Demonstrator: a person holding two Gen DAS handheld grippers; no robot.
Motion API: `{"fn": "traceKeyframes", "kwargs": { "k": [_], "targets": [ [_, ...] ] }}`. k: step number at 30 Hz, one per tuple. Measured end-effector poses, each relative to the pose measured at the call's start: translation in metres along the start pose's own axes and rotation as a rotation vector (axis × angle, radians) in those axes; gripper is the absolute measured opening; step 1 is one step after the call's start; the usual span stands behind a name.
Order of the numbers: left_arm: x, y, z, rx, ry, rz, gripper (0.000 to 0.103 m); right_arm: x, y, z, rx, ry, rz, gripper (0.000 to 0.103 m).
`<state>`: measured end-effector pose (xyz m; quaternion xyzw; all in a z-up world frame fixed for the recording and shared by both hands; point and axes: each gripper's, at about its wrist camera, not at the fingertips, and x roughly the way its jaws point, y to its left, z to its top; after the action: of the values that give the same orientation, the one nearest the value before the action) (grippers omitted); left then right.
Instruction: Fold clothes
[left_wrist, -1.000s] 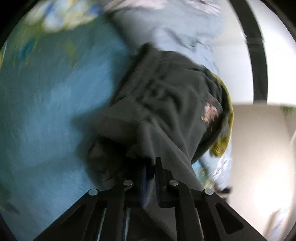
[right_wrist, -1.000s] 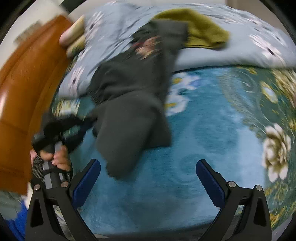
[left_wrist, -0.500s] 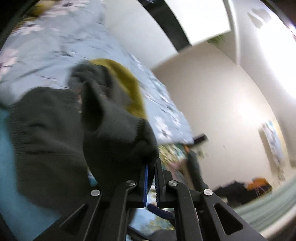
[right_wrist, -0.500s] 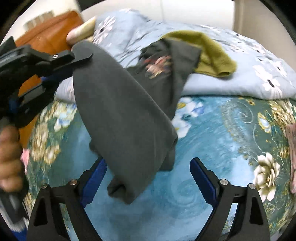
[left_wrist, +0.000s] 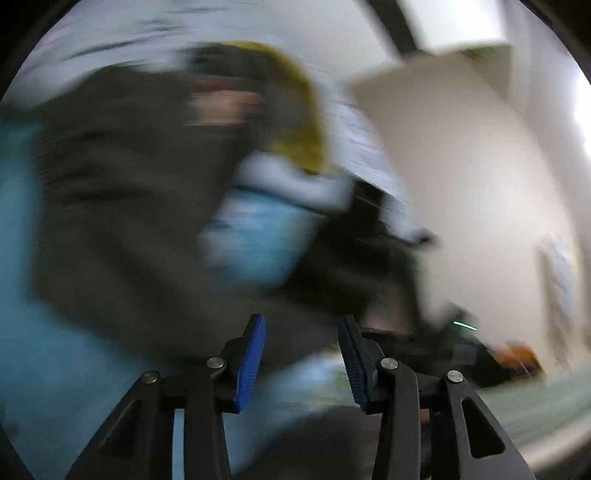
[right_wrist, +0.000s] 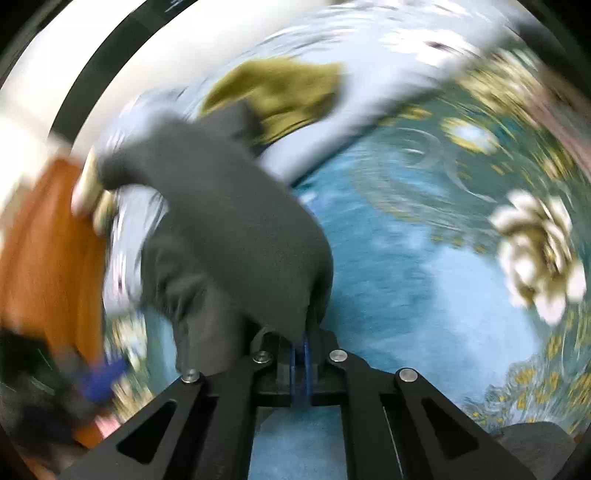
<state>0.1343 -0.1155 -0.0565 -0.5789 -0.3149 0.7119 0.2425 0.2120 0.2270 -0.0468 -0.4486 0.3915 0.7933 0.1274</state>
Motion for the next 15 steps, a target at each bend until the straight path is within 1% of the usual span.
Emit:
{"fn": "traceKeyframes", "kwargs": {
  "k": [1,3,4,7,11,15],
  "targets": [
    [-0.003,0.029,0.0,-0.094,-0.018,0.061,0.045,-0.005,-0.016,0.006,0.05,-0.015,0.001,0.003],
    [-0.008,0.085,-0.002,-0.282,-0.055,0.15,0.045,-0.016,-0.048,0.016,0.148,-0.045,-0.001,0.003],
    [-0.007,0.102,-0.004,-0.349,-0.066,0.157,0.045,-0.018,-0.061,0.019,0.184,-0.054,-0.001,0.003],
    [-0.001,0.139,-0.009,-0.513,-0.088,0.128,0.048,-0.028,-0.088,0.025,0.259,-0.081,0.0,0.003],
    [0.011,0.149,-0.008,-0.583,-0.098,0.119,0.049,-0.047,-0.112,0.03,0.316,-0.139,-0.006,0.003],
    [0.017,0.141,0.0,-0.592,-0.113,0.094,0.049,-0.065,-0.129,0.037,0.338,-0.184,-0.013,0.003]
  ]
}}
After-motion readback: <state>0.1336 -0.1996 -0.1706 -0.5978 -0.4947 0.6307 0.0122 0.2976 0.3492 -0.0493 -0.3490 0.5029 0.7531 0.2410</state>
